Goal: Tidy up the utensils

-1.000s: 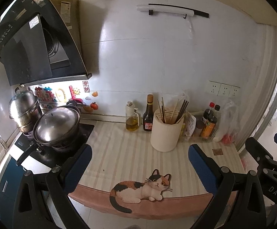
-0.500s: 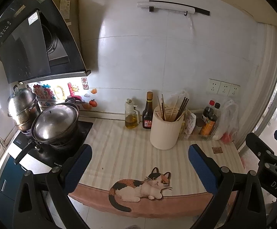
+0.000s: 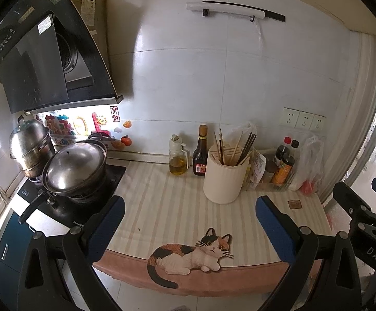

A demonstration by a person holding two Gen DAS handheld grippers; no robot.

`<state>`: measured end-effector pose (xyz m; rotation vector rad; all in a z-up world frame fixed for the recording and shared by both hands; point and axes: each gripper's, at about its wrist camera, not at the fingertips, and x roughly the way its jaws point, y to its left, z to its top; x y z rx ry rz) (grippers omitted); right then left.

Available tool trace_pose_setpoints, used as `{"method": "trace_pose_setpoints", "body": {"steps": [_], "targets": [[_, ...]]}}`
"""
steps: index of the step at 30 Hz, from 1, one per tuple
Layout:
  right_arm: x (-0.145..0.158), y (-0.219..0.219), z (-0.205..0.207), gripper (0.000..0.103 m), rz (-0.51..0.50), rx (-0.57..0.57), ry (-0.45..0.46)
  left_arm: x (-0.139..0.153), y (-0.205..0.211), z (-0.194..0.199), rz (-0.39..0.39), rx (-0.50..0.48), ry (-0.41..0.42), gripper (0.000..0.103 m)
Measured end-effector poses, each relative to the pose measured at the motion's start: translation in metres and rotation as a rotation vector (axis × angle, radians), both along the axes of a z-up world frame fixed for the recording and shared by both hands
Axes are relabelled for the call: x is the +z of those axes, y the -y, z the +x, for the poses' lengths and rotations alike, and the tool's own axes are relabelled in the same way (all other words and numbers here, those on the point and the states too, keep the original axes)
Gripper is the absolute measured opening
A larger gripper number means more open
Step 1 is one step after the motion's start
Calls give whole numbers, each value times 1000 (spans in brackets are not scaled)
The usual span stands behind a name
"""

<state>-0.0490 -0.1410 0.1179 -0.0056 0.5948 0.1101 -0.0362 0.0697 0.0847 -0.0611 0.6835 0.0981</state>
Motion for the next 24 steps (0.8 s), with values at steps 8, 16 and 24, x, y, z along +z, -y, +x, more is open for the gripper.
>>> {"method": "trace_pose_setpoints", "body": {"steps": [8,16,24], "targets": [[1,4,-1,103,2,-1,3,1,1,2,3,-3,2,103],[2,7,-2,103,2,4,-4,1,3,2,2,-3,2,103],[3,7,-1,103,1,3,-2,2,4,1,3,-4,3,103]]}}
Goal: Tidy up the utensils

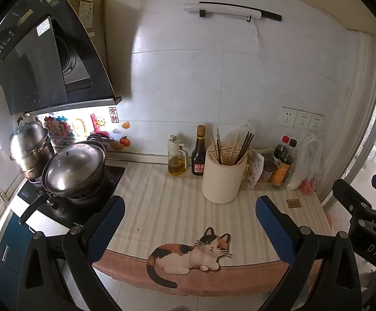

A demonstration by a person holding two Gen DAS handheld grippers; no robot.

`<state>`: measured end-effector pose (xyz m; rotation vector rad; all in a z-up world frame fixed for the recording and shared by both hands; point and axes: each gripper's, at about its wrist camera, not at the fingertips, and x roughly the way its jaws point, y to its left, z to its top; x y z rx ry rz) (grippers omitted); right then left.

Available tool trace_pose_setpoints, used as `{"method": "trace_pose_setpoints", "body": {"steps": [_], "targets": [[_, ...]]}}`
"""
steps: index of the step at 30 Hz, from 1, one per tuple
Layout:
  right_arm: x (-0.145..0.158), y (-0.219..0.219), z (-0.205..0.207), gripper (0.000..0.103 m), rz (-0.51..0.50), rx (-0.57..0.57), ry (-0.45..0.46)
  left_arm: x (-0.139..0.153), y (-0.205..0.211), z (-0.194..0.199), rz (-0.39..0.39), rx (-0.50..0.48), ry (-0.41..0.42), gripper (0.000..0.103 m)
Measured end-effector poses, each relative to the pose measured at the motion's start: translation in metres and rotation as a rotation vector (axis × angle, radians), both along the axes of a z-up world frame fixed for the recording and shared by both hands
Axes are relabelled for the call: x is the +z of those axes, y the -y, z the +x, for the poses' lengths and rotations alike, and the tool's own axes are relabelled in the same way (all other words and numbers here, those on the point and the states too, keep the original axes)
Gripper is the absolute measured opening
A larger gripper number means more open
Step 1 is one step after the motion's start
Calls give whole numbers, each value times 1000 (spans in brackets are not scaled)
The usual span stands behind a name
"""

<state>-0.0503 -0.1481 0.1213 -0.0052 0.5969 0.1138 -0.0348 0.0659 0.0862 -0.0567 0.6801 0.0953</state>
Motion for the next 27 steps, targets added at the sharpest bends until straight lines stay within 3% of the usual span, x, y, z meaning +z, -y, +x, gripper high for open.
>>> {"method": "trace_pose_setpoints", "body": {"steps": [27], "targets": [[5,9,-1,103,-2,-3,-7,-1,5,-8,-12,-7,-12,103]]}}
